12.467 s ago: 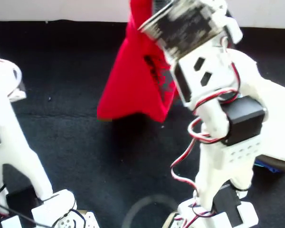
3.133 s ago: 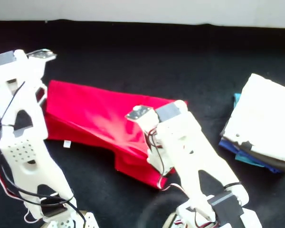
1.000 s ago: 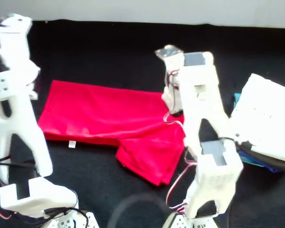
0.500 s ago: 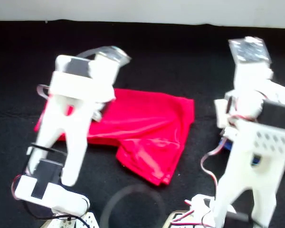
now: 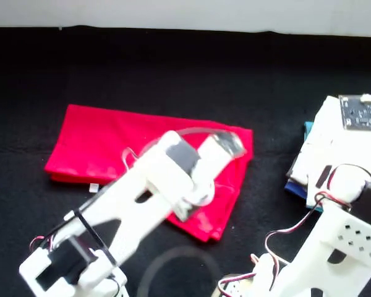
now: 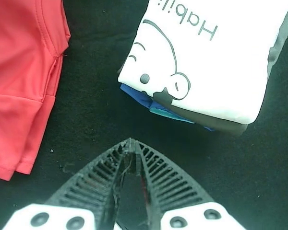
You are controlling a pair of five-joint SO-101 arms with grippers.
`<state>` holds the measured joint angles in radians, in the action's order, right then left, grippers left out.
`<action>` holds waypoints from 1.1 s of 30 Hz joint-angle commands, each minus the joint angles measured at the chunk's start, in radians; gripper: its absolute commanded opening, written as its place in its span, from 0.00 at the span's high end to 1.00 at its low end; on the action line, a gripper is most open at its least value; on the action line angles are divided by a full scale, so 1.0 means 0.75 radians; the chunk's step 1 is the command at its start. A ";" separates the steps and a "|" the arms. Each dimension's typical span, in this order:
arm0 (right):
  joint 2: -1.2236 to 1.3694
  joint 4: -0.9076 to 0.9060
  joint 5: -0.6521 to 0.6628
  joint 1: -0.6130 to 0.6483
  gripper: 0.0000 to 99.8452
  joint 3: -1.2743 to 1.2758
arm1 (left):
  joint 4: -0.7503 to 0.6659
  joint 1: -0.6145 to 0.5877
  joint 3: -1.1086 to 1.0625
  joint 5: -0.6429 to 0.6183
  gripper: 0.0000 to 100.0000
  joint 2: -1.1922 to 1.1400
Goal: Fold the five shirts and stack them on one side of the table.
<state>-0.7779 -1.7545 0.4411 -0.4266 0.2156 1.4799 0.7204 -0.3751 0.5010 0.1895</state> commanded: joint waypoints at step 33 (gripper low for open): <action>-0.024 -0.013 0.061 -0.085 0.99 0.030 | -0.546 0.208 0.052 -0.023 0.99 -0.592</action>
<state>-0.7887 -1.7545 0.4795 -0.4803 0.2340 1.0856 0.8569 -0.3659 0.4841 -0.2493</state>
